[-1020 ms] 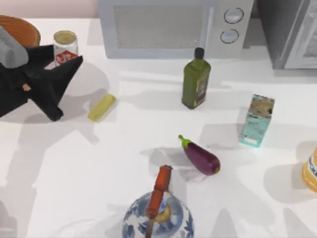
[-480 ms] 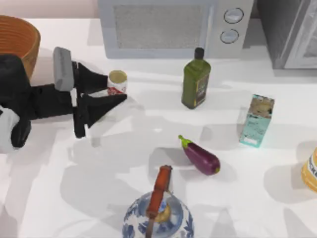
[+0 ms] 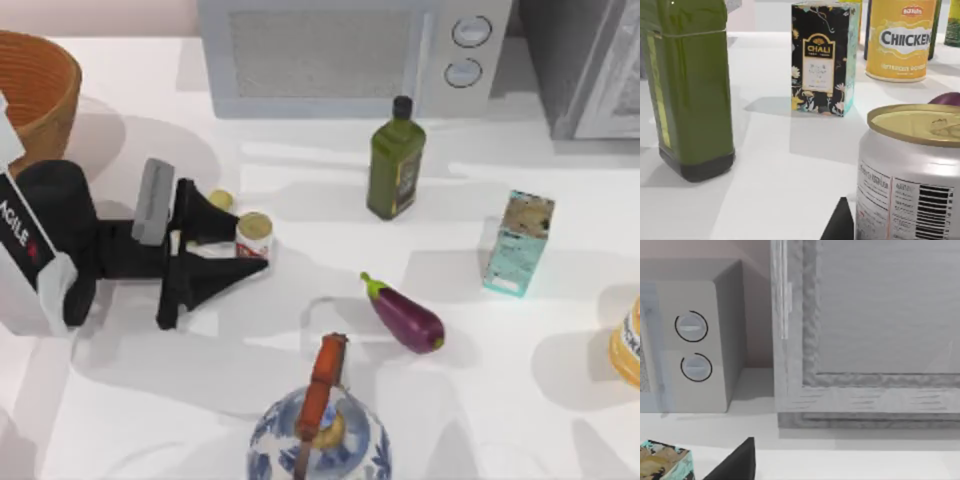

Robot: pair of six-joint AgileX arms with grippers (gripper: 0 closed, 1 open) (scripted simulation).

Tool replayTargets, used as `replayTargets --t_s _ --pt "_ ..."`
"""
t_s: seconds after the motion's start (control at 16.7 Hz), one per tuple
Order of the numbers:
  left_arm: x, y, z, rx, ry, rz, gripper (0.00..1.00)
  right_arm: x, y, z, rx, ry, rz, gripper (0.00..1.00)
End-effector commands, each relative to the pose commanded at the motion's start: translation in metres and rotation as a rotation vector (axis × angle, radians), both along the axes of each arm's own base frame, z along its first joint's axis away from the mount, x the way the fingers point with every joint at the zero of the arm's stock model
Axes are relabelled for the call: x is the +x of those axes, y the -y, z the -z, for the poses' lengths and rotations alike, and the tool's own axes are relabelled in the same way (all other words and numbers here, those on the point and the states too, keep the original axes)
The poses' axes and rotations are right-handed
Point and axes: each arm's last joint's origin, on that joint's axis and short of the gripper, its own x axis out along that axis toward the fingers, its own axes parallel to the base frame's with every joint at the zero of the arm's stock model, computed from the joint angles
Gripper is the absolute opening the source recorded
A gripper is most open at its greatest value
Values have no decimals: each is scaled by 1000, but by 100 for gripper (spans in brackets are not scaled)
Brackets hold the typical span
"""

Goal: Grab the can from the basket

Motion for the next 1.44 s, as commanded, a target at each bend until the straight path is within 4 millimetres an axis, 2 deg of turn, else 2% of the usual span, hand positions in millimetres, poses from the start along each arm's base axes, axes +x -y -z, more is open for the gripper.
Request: replayTargets --t_s 0.3,1.08,1.44 --pt "0 0 0 0 0 0 0 0 0 0 0 0 0 100" --pt "0 0 0 0 0 0 98 0 0 0 0 0 0 100" --pt "0 0 0 0 0 0 100 0 0 0 0 0 0 100"
